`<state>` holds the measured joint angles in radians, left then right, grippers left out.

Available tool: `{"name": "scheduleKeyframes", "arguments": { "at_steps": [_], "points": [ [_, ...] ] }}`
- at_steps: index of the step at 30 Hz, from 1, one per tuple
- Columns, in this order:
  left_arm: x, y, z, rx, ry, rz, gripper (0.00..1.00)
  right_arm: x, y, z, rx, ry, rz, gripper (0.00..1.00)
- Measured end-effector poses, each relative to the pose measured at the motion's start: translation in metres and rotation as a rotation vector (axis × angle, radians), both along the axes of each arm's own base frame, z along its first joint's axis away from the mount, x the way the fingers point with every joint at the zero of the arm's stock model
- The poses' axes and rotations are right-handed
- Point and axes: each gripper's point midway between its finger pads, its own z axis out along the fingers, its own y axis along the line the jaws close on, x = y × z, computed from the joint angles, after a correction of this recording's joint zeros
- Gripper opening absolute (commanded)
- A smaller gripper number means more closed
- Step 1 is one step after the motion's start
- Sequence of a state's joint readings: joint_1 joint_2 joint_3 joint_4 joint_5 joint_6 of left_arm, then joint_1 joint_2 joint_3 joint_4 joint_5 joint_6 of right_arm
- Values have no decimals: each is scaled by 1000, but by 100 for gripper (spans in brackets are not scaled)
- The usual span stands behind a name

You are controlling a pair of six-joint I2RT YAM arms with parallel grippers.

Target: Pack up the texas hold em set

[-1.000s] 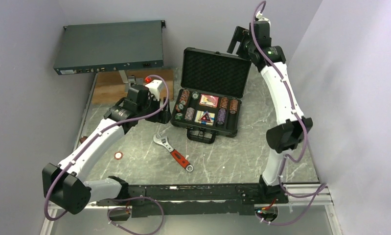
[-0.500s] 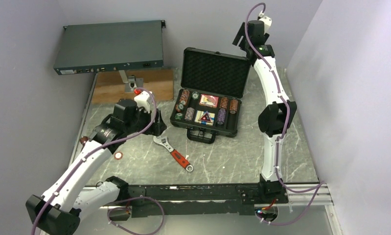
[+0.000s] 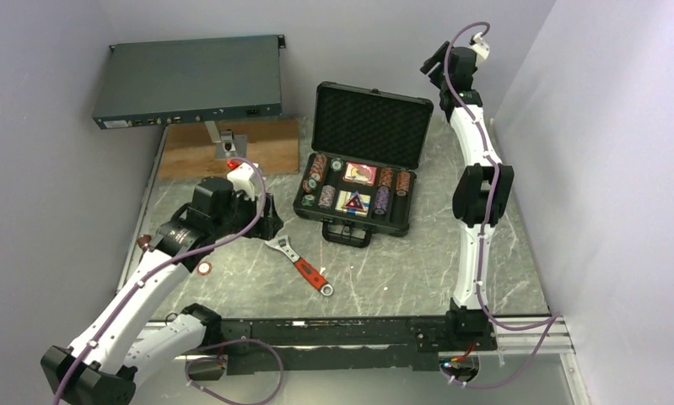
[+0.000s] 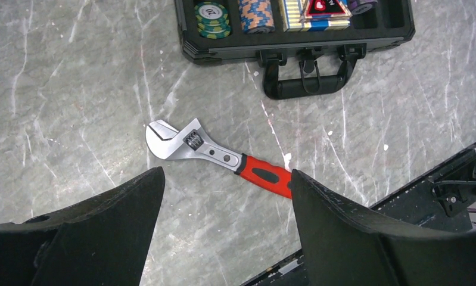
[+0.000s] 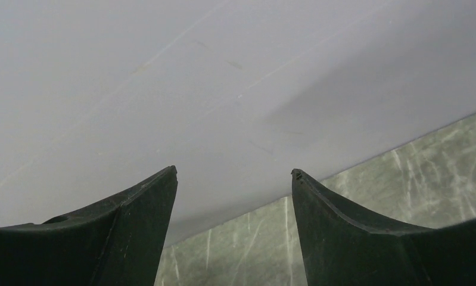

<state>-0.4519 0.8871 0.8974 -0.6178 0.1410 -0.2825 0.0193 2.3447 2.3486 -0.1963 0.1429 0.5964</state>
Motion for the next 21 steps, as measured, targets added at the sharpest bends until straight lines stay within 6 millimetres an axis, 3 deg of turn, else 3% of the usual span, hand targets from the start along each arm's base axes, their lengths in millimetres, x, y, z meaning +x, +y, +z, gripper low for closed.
{"name": "scheduleKeyframes", "arguments": {
  "at_steps": [4, 12, 21],
  "points": [
    [0, 2, -4, 7, 8, 8, 83, 10, 2, -20, 70, -9, 34, 70],
    [1, 1, -9, 9, 26, 13, 84, 5, 33, -76, 210, 61, 131, 67],
    [3, 0, -12, 21, 30, 4, 84, -22, 37, -89, 253, 99, 187, 65]
  ]
}}
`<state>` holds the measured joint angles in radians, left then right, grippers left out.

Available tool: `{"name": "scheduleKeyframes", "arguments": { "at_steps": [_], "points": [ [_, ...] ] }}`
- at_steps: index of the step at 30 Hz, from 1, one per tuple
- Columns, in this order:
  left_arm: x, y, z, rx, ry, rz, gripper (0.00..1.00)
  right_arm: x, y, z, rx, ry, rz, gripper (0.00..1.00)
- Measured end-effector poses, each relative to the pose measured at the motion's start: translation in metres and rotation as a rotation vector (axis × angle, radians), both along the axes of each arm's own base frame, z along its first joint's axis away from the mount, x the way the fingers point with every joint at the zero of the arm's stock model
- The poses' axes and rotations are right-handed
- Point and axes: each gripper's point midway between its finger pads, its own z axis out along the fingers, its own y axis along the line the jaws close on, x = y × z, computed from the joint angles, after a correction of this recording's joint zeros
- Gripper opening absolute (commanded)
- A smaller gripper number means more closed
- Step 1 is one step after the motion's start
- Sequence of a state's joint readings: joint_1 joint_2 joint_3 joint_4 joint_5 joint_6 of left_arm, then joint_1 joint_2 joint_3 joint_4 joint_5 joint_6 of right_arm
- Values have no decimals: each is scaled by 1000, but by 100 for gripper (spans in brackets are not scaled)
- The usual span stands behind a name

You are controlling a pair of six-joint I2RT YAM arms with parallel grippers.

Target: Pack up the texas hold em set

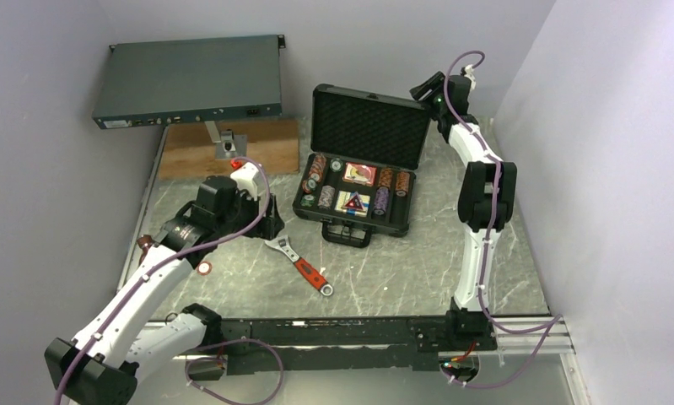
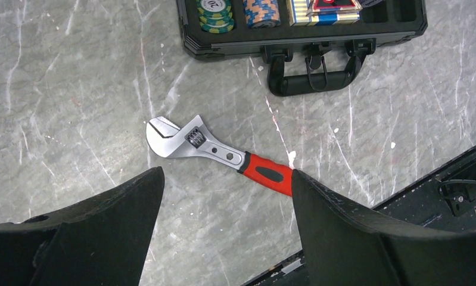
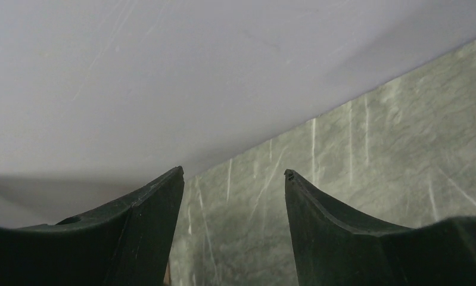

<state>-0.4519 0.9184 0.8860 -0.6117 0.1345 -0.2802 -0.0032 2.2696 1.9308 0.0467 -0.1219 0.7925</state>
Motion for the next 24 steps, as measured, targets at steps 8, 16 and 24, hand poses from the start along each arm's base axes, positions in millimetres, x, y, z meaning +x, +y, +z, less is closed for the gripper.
{"name": "scheduleKeyframes", "arguments": {
  "at_steps": [8, 16, 24],
  "points": [
    [-2, -3, 0, 7, -7, -39, 85, -33, 33, 34, -5, -30, 117, 65],
    [-3, -2, 0, 22, -17, -59, 86, -104, 101, 73, -21, -66, 297, 64],
    [-6, -1, 7, 6, -41, -60, 86, -196, 120, 53, -53, 15, 353, 64]
  ]
}}
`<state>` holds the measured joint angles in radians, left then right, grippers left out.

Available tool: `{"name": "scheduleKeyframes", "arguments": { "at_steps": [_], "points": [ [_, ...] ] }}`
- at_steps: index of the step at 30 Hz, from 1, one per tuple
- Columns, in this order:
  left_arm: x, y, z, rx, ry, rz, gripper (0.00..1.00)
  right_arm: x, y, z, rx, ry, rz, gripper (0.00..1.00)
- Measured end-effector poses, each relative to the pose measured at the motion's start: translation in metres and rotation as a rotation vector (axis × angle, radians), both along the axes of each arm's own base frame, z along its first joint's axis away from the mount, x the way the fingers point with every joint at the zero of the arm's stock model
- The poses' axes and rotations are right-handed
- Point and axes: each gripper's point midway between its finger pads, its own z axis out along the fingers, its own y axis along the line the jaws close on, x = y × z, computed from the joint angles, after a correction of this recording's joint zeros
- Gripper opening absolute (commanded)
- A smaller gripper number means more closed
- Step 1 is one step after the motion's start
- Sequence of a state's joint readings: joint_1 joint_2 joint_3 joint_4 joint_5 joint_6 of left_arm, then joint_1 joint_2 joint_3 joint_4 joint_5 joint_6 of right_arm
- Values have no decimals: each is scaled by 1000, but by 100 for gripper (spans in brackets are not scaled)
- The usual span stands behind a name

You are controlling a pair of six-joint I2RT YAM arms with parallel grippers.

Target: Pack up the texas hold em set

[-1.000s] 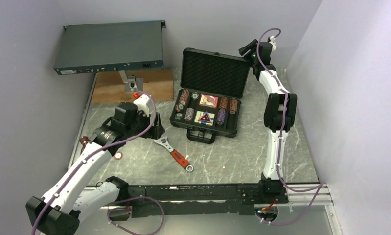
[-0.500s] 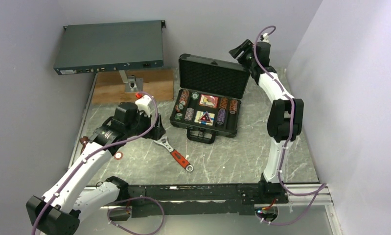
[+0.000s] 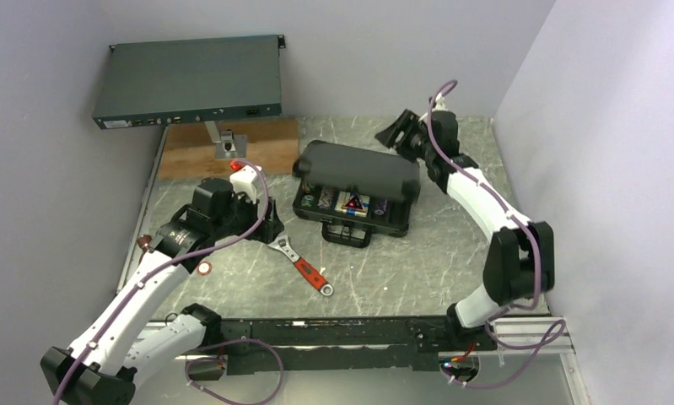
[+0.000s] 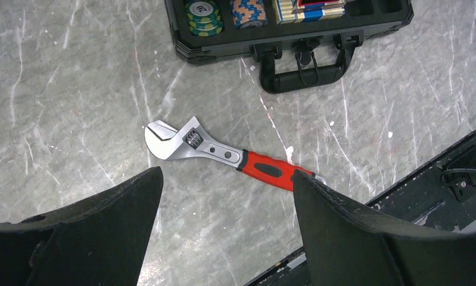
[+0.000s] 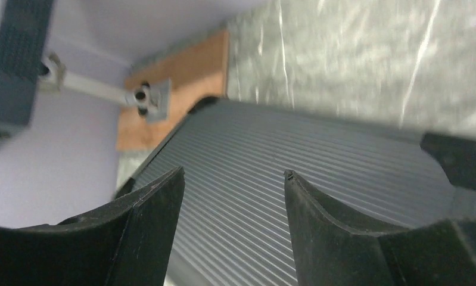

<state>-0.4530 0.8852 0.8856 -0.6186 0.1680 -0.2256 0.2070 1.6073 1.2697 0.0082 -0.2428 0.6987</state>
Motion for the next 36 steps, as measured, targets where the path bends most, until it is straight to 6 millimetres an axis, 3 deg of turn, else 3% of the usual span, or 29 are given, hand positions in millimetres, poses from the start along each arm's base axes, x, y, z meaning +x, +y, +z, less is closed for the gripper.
{"name": "scheduleKeyframes", "arguments": {
  "at_steps": [5, 8, 16, 23, 28, 36],
  "points": [
    [-4, 2, 0, -5, -9, 1, 86, -62, 8, -38, -44, 110, 26, 64],
    [-6, 3, -4, -4, -2, 2, 86, -82, 8, -50, -73, 150, 34, 64],
    [-6, 3, -4, -6, -3, 2, 87, -85, 3, -36, -156, 126, 21, 65],
    [-9, 0, -8, -12, 12, -13, 86, -95, 40, -13, -243, 46, 112, 65],
    [-11, -6, -14, -34, 45, -28, 86, -111, 53, -27, -276, 78, 160, 65],
    [-17, -15, -26, -89, 105, -38, 85, -135, 45, -81, -318, 215, 163, 65]
  ]
}}
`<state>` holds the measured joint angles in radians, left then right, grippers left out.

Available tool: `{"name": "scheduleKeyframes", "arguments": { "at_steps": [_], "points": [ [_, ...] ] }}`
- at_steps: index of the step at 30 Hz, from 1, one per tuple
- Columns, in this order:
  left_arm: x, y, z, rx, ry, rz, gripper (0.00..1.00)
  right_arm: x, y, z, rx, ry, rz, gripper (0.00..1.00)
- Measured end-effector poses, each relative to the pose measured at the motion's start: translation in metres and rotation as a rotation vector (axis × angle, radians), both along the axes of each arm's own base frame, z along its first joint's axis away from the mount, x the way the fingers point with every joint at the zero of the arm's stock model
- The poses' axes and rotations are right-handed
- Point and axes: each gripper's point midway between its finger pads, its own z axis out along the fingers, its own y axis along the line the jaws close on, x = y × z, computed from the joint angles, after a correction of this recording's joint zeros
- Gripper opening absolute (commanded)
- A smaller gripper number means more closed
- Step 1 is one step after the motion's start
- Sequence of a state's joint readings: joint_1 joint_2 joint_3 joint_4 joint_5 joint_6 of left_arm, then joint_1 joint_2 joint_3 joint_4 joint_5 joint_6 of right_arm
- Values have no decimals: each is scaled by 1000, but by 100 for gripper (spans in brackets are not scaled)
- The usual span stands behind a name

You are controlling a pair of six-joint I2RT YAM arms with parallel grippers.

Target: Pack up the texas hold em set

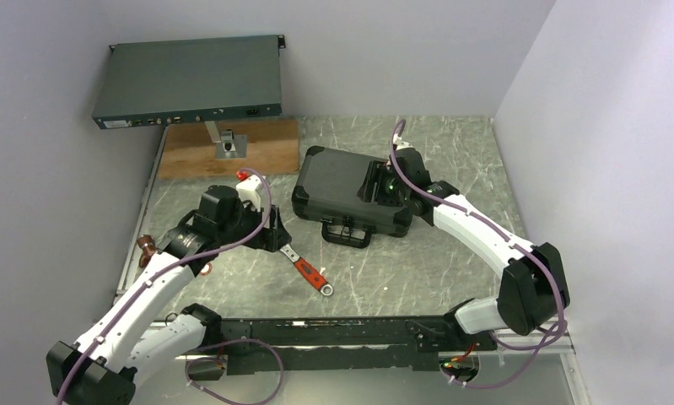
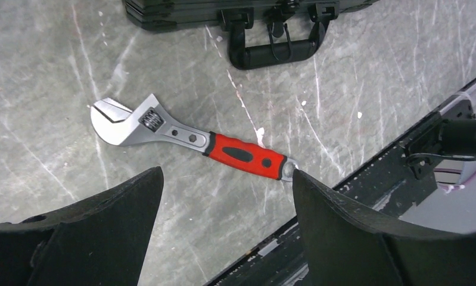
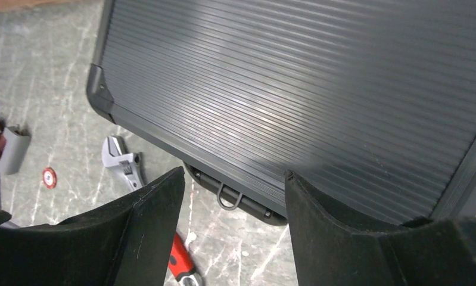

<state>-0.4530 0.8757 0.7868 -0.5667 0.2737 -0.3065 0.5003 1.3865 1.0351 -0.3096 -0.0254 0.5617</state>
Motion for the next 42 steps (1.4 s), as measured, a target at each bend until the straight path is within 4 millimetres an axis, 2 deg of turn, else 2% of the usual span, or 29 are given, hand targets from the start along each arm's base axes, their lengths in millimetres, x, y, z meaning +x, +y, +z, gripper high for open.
{"name": "scheduleKeyframes", "arguments": {
  "at_steps": [5, 10, 13, 19, 21, 25, 28, 31, 34, 39, 42],
  "points": [
    [-4, -8, -3, -46, 40, -10, 84, -6, -7, -12, -27, 37, -17, 66],
    [-4, -15, -6, -102, 87, 20, 83, -9, -9, -3, -46, 43, -8, 72],
    [-2, -19, -6, -156, 108, 59, 81, -10, -11, 18, -41, 11, -8, 75],
    [-7, -25, -22, -289, 226, 196, 74, -34, -24, 88, 36, -83, -29, 77],
    [-11, -30, -31, -330, 270, 240, 72, -55, -34, 109, 90, -109, -53, 77],
    [-19, -47, -44, -392, 343, 298, 65, -94, -54, 132, 175, -142, -99, 77],
    [-22, -68, -54, -443, 391, 339, 62, -123, -72, 136, 209, -146, -134, 77],
    [-23, -88, -68, -449, 442, 375, 57, -141, -86, 136, 212, -151, -160, 77],
    [-19, -109, -79, -410, 482, 411, 52, -147, -94, 132, 192, -145, -180, 77],
    [2, -151, -72, -441, 486, 451, 47, -145, -98, 120, 142, -100, -201, 77],
    [5, -164, -77, -469, 496, 481, 44, -144, -100, 117, 125, -94, -210, 78]
  ]
}}
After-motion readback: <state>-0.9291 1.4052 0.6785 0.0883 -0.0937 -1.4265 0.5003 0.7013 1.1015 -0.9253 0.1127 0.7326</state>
